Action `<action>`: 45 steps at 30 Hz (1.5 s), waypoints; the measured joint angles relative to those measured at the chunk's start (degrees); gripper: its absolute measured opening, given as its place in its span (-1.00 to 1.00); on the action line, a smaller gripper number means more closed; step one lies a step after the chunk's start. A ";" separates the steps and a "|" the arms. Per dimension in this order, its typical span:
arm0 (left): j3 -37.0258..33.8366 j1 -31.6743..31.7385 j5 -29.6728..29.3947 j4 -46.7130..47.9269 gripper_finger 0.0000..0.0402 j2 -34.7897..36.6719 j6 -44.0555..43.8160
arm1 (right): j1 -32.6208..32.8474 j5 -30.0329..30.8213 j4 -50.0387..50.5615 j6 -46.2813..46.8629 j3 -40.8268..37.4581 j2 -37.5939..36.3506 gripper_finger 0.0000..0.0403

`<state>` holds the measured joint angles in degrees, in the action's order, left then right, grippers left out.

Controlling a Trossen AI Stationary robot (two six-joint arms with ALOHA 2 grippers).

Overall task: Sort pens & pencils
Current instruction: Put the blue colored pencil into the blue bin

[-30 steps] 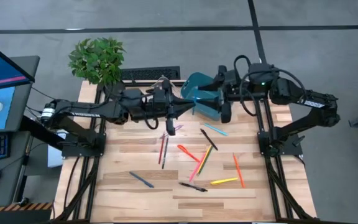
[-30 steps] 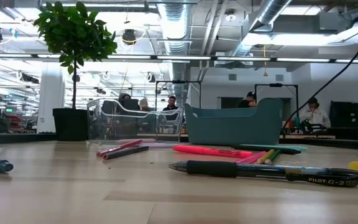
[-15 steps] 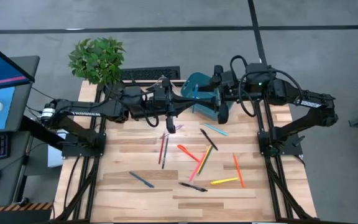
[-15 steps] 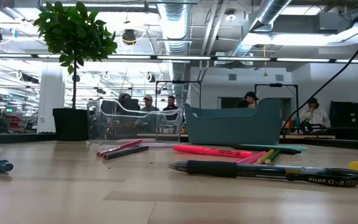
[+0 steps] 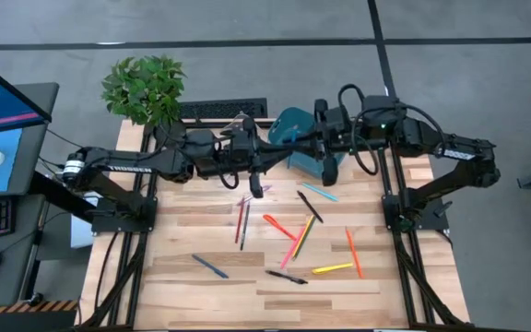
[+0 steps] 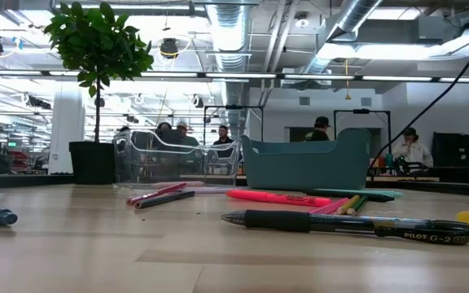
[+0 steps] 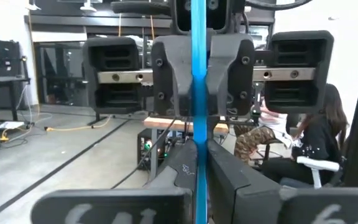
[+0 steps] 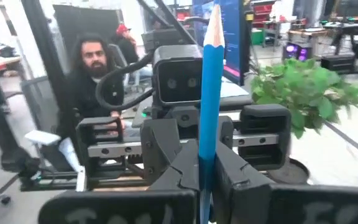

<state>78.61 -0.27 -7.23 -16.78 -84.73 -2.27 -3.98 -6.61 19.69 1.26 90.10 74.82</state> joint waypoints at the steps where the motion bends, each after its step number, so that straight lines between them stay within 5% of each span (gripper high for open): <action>1: 0.02 0.02 -0.76 0.86 -0.96 0.00 -0.26 | -0.46 1.08 0.77 -0.21 -0.07 -0.39 -0.87; 6: -0.07 -0.07 -4.01 12.38 -0.93 1.17 -3.32 | -5.05 8.26 4.68 -2.08 0.16 -3.16 -0.87; 11: -0.07 -0.28 -4.15 21.45 -0.95 1.57 -8.13 | -14.26 9.11 13.61 -3.19 0.07 -2.39 -0.87; 20: -0.09 -2.56 -4.72 29.47 -1.00 1.57 -11.31 | -28.30 10.40 25.21 -5.79 -9.17 9.29 -0.87; 31: -0.09 -3.63 -4.78 31.64 -0.99 1.57 -13.13 | -29.74 11.31 23.45 -8.83 -14.38 27.82 -0.87; 45: -0.09 -3.63 -4.76 32.97 -0.99 1.88 -13.58 | -30.86 11.22 23.35 -7.51 -14.35 34.45 -0.82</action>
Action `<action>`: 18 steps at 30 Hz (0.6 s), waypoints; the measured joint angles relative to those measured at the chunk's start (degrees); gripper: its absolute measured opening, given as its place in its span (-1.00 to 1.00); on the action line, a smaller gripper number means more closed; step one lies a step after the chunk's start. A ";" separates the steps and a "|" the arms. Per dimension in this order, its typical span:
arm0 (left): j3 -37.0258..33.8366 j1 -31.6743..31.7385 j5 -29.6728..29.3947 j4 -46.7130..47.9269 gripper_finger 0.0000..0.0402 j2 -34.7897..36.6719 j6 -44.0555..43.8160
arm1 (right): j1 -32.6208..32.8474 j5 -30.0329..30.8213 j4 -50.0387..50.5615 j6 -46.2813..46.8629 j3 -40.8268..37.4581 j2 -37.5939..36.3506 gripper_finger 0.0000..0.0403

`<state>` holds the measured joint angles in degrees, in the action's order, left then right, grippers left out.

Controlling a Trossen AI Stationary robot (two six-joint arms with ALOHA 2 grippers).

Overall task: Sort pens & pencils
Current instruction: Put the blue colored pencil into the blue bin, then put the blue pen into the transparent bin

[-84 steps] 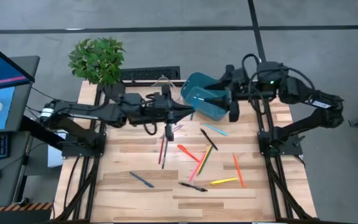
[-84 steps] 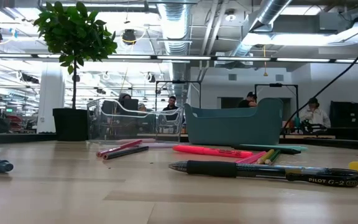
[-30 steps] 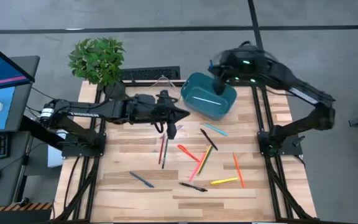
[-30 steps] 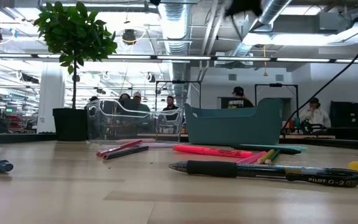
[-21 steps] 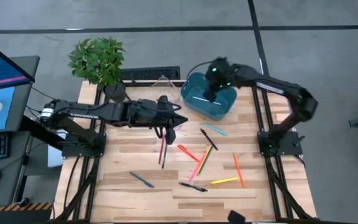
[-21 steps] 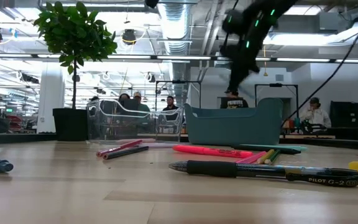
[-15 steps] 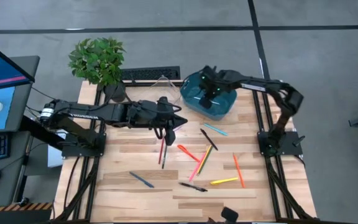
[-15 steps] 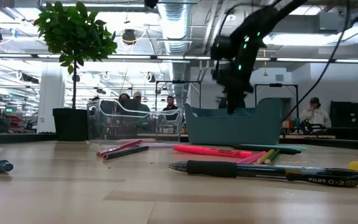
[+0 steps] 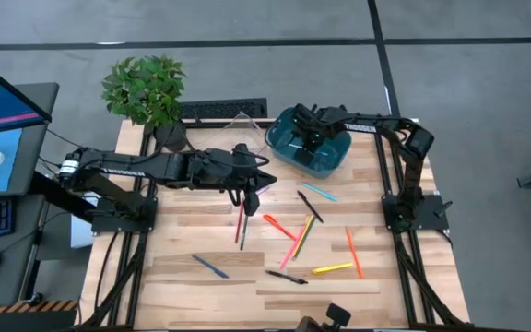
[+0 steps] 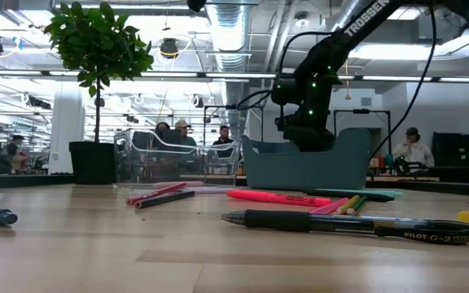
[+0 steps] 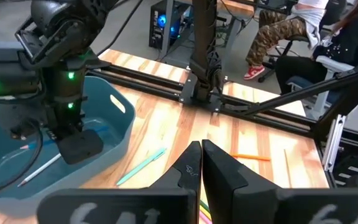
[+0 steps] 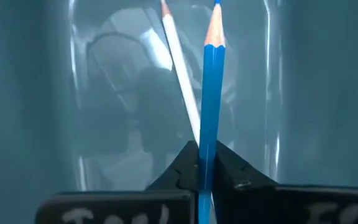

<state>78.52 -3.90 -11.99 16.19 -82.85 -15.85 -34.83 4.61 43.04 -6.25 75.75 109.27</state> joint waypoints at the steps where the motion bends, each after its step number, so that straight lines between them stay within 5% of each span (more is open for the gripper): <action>1: 0.00 0.00 0.00 0.02 -0.99 0.00 0.00 | -0.17 -0.01 0.29 0.13 -0.03 0.02 -0.79; 13: 0.00 -0.02 0.36 2.98 -0.99 0.00 -1.69 | -0.52 -0.24 -0.18 1.37 0.01 -0.24 -0.70; 18: 0.00 -0.02 1.68 4.00 -0.99 0.00 -2.27 | -0.93 -3.14 0.21 1.35 0.00 -0.24 -0.47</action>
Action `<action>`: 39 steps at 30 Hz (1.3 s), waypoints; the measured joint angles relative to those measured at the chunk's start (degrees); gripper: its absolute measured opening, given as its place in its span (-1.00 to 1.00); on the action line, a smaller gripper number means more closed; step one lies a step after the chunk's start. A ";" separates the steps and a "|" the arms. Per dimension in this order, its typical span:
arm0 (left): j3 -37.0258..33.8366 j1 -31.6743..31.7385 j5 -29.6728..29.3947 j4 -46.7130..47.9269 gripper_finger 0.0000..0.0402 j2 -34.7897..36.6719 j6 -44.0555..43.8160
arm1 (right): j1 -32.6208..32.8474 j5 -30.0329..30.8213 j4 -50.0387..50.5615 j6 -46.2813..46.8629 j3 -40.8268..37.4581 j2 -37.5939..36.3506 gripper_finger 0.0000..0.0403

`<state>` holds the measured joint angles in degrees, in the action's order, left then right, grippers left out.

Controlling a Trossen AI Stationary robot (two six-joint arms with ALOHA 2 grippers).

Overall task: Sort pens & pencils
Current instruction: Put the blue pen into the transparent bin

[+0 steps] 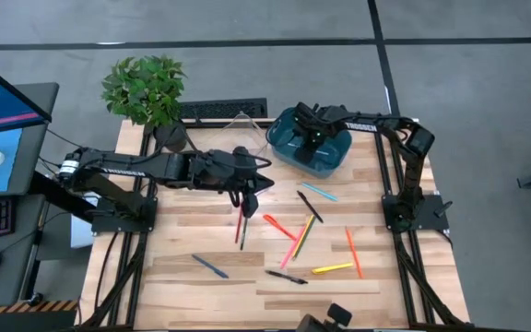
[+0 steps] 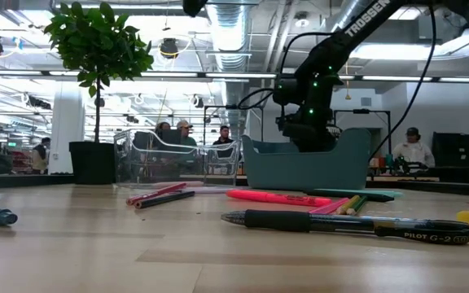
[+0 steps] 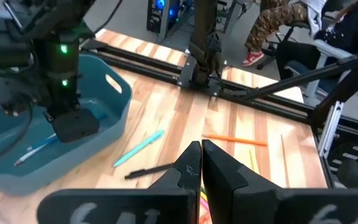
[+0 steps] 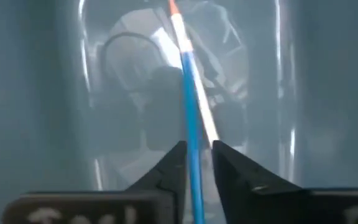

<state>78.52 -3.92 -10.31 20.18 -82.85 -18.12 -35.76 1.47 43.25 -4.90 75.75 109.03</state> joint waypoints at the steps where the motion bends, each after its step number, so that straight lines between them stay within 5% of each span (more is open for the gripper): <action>1: 0.00 0.00 0.03 0.21 -0.99 0.00 -0.18 | -0.10 -0.05 -0.02 0.26 0.02 0.00 -0.39; 5: 0.08 -0.02 2.17 1.11 -0.99 0.25 -0.64 | -0.14 -0.24 1.27 1.25 0.86 -0.25 -0.06; 8: 1.82 -0.74 4.07 10.71 -0.99 1.18 -0.88 | -0.08 -2.17 3.57 0.95 3.68 -4.11 0.10; 14: 2.88 -5.53 5.22 35.01 -0.99 1.46 -4.80 | 0.80 -2.68 4.39 1.43 8.12 -17.13 0.13; 19: -0.57 -13.90 5.87 42.26 -0.87 0.23 -8.07 | 1.13 -2.66 4.78 3.07 8.52 -27.38 0.07; 31: -20.14 -24.44 10.05 24.76 0.01 0.28 -10.23 | 3.83 -2.70 6.74 5.51 8.48 -37.27 0.05; 39: -29.57 -26.61 9.87 14.92 0.14 0.28 -8.12 | 5.81 -2.72 8.74 6.44 8.39 -37.51 0.03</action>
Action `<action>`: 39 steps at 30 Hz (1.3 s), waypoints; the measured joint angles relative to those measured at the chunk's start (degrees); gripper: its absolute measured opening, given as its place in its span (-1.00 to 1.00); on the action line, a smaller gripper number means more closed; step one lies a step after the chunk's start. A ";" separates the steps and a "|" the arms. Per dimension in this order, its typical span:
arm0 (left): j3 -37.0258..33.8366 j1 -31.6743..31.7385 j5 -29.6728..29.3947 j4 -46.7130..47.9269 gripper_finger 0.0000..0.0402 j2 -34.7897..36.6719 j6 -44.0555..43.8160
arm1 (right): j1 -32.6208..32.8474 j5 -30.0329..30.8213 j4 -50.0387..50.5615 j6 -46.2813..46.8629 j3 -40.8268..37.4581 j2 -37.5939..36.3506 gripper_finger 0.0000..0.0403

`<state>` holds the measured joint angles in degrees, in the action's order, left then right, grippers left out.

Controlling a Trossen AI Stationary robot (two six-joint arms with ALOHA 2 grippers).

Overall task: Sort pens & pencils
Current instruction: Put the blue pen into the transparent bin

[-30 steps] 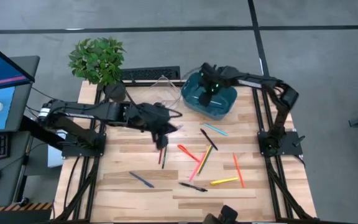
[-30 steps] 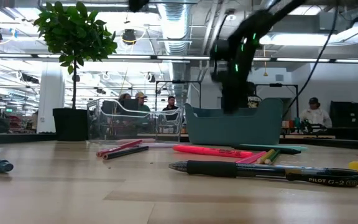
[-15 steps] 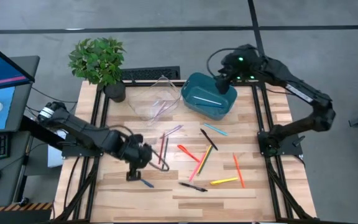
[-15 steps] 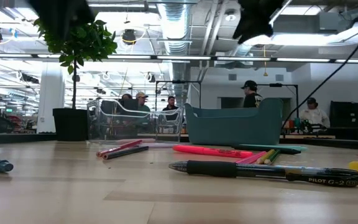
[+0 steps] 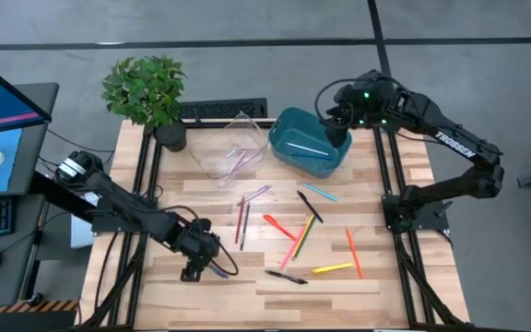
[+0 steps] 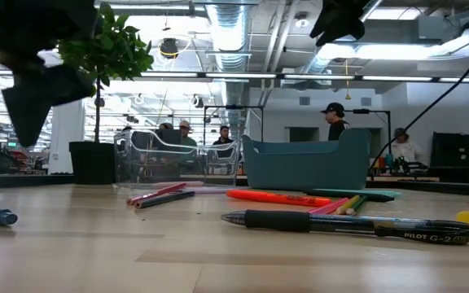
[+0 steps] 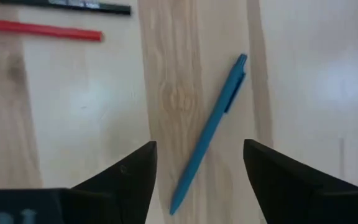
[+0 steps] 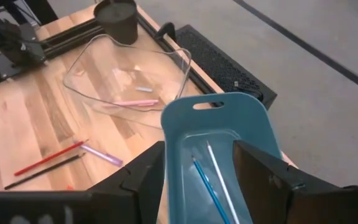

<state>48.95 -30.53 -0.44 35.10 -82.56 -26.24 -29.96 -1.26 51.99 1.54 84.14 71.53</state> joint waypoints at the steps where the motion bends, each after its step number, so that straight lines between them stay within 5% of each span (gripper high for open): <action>1: -0.77 -0.21 -0.07 -1.04 0.13 0.00 0.35 | 0.10 0.00 -0.01 0.02 0.00 0.00 0.03; 13: -6.12 -0.23 -1.38 -7.04 0.11 -0.03 2.99 | 0.33 0.00 0.48 1.72 0.00 0.02 0.02; 39: -6.24 -1.69 -2.81 -7.66 0.11 -0.04 9.31 | 0.33 -0.02 1.41 2.01 0.00 0.07 -0.01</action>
<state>42.72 -32.22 -3.25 27.44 -82.61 -16.94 -29.63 -1.28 53.40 3.55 84.14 71.59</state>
